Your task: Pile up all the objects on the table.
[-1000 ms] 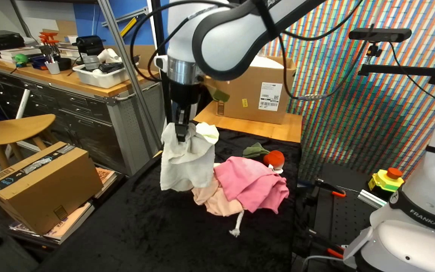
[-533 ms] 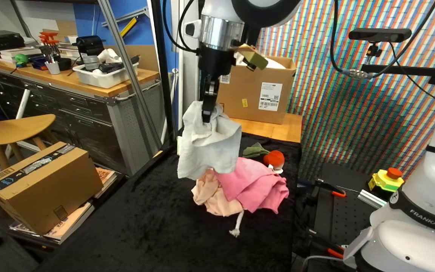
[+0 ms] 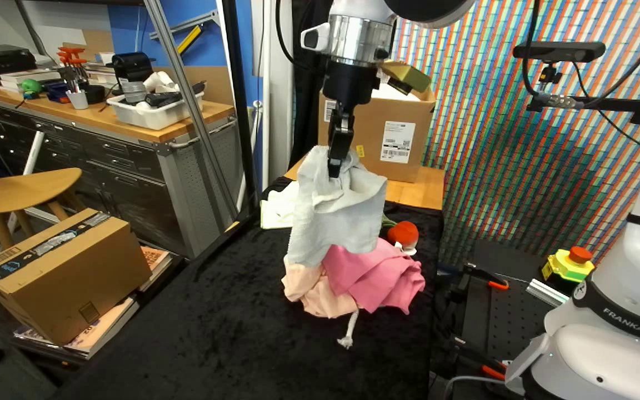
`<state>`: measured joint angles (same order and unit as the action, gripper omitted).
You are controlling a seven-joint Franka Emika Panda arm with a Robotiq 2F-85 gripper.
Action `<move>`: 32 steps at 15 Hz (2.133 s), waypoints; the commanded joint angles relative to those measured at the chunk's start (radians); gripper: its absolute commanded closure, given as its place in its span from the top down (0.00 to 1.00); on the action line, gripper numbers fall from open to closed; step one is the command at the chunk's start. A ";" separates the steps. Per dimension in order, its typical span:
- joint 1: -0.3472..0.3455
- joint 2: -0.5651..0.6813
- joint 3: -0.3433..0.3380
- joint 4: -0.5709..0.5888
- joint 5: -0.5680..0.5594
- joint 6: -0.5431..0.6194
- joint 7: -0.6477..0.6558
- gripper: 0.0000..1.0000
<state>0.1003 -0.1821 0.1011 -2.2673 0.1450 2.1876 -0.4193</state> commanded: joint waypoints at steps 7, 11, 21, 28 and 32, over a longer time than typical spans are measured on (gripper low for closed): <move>0.013 -0.032 -0.010 -0.046 -0.033 -0.003 0.051 0.80; 0.004 -0.013 -0.009 -0.029 -0.069 0.023 0.115 1.00; -0.038 0.176 -0.050 0.162 -0.135 0.052 0.240 1.00; -0.088 0.402 -0.083 0.333 -0.087 0.152 0.227 1.00; -0.116 0.516 -0.089 0.412 -0.091 0.200 0.251 1.00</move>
<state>-0.0018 0.2466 0.0158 -1.9441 0.0468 2.3619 -0.1913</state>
